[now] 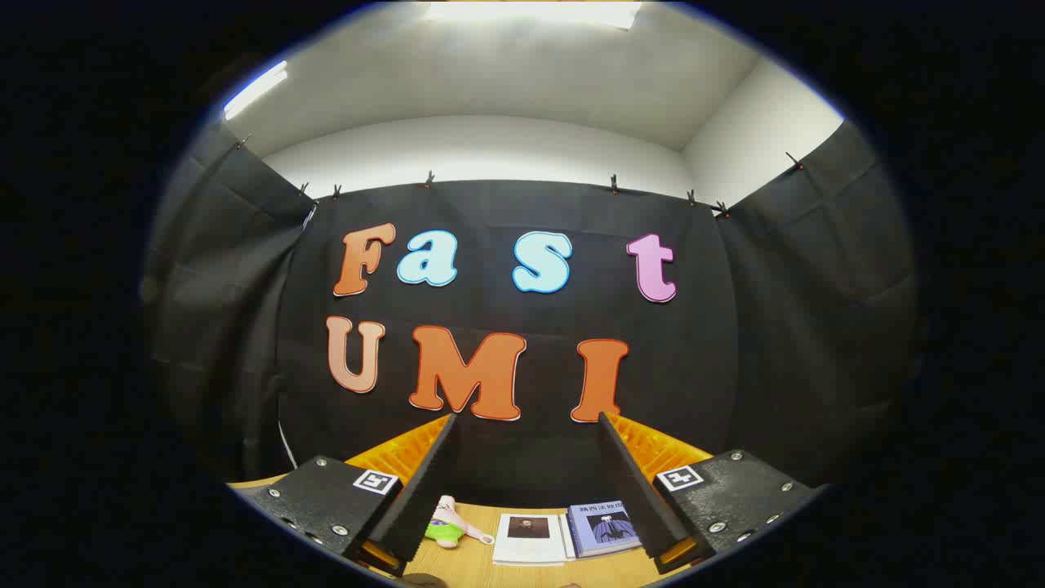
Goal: Open the storage box then place both shoes into the box .Put the left shoe in first, then the right shoe, with the right side of both shoes facing outward in a uniform manner.
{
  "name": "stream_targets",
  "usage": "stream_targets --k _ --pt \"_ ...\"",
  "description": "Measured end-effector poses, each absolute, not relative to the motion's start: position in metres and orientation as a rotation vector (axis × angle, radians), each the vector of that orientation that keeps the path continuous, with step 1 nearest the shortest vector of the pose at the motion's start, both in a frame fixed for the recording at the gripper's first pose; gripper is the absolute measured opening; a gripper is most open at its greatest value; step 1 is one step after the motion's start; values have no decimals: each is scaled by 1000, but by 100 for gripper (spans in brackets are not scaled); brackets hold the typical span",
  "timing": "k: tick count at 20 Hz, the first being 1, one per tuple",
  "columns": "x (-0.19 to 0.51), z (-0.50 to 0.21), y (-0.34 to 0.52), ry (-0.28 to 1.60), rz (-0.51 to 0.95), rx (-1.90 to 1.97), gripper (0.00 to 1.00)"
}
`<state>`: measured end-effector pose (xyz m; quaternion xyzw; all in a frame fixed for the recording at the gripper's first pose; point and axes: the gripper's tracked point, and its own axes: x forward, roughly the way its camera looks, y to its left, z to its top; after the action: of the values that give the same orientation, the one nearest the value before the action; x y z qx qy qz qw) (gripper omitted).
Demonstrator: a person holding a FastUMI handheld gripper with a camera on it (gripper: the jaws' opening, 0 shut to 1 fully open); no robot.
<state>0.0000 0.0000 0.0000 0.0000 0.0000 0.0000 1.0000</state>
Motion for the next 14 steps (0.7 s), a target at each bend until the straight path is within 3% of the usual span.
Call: stream_targets --k 14 --pt "7 -4 32 21 74 48 99"
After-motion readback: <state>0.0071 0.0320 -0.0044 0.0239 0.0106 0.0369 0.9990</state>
